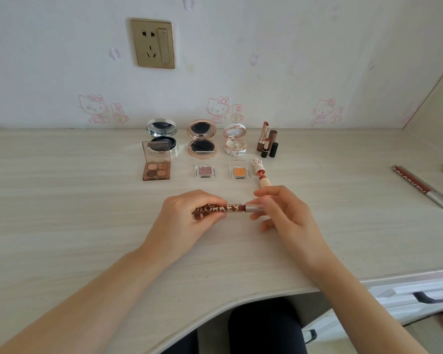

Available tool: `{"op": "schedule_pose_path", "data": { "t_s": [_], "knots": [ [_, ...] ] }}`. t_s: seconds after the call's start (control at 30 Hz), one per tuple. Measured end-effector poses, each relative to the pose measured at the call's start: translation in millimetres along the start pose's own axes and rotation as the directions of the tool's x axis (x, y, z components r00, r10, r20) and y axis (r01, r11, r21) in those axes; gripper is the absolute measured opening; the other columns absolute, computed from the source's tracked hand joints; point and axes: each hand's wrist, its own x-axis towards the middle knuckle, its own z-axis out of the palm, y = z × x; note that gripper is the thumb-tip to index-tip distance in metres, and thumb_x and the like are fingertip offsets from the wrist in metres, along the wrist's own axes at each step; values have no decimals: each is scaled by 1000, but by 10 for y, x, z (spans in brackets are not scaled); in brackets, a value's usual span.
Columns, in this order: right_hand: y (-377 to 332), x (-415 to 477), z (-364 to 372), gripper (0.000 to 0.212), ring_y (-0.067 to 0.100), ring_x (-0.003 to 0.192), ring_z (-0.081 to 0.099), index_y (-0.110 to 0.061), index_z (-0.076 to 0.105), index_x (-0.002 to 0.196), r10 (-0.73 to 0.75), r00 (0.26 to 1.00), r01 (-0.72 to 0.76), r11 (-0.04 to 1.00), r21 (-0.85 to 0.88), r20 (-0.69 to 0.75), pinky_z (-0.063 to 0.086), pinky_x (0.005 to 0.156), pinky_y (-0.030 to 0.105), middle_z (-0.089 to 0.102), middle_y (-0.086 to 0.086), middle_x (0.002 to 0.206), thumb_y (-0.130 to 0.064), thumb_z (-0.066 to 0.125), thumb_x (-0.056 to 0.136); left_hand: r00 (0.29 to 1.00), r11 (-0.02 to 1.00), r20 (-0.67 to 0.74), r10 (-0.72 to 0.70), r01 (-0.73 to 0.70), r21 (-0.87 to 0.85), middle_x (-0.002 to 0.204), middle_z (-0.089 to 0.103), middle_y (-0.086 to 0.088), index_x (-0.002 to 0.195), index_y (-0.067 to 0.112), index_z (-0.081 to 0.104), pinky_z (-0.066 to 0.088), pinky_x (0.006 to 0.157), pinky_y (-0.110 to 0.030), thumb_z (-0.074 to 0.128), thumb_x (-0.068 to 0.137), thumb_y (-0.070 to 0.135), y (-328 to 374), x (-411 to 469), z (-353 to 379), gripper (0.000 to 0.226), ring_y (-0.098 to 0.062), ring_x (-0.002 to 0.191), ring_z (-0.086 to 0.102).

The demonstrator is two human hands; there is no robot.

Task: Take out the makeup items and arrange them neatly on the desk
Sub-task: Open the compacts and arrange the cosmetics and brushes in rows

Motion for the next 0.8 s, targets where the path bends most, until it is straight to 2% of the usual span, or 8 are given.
{"op": "schedule_pose_path", "data": {
  "t_s": [0.07, 0.13, 0.23, 0.37, 0.47, 0.57, 0.73, 0.8],
  "knots": [
    [10, 6, 4, 22, 14, 65, 62, -12, 65, 94, 28, 999, -29, 999, -25, -29, 50, 61, 29, 69, 4, 72, -18, 45, 99, 1000, 1000, 0, -1, 1, 1, 86, 70, 13, 94, 17, 76, 48, 73, -13, 80, 74, 17, 1, -2, -2, 20, 2, 79, 64],
    [12, 1, 5, 24, 10, 60, 57, -13, 67, 88, 23, 1000, -24, 996, -84, -14, 48, 60, 24, 66, 2, 66, -14, 45, 99, 1000, 1000, 8, 1, -1, 7, 85, 70, 13, 94, 17, 76, 47, 71, -12, 80, 74, 17, 1, -4, -6, 20, 2, 78, 63],
    [9, -4, 2, 23, 8, 62, 58, -18, 65, 90, 22, 1000, -22, 997, -75, -7, 48, 61, 22, 66, 1, 70, -4, 48, 95, 1000, 1000, 23, 8, -8, 24, 84, 69, 14, 94, 17, 75, 45, 70, -10, 80, 74, 17, 4, -4, -8, 21, 3, 75, 61],
    [26, -2, -23, 28, 19, 76, 61, -21, 62, 100, -11, 1000, 10, 999, -38, -5, 49, 62, 29, 62, 2, 88, -1, 56, 82, 1000, 1000, 15, -4, 3, 22, 85, 69, 14, 94, 18, 75, 46, 71, -11, 80, 74, 17, 3, -6, -8, 21, 3, 77, 62],
    [3, 7, -8, 11, 15, 71, 61, -13, 65, 97, 36, 998, -36, 999, 1, -49, 51, 62, 27, 65, 2, 81, -14, 54, 94, 1000, 1000, 7, -2, 2, 22, 87, 70, 14, 95, 18, 75, 46, 73, -10, 79, 74, 17, 3, -6, -12, 21, 3, 79, 63],
    [9, 7, 11, 19, 7, 59, 58, -9, 67, 87, 57, 997, -60, 996, -62, -47, 49, 59, 21, 67, 0, 68, -16, 52, 96, 1000, 1000, 13, -6, 5, 30, 86, 69, 15, 95, 18, 75, 45, 72, -8, 79, 74, 17, 8, -5, -10, 21, 3, 79, 63],
    [-2, -5, -25, 19, 15, 72, 58, -14, 59, 88, 36, 999, -37, 999, -39, -23, 48, 64, 31, 63, 10, 84, 4, 56, 85, 1000, 999, 26, 2, -3, 40, 87, 69, 15, 96, 18, 74, 46, 72, -9, 78, 75, 21, 15, -6, -10, 21, 3, 80, 63],
    [-11, -4, -25, 12, 15, 71, 58, -12, 57, 92, 31, 999, -32, 999, -5, -27, 49, 62, 29, 63, 12, 89, -1, 59, 88, 1000, 999, 16, -5, 4, 34, 88, 69, 15, 96, 19, 74, 46, 73, -8, 77, 75, 21, 14, -5, -13, 22, 4, 81, 63]
  ]
}}
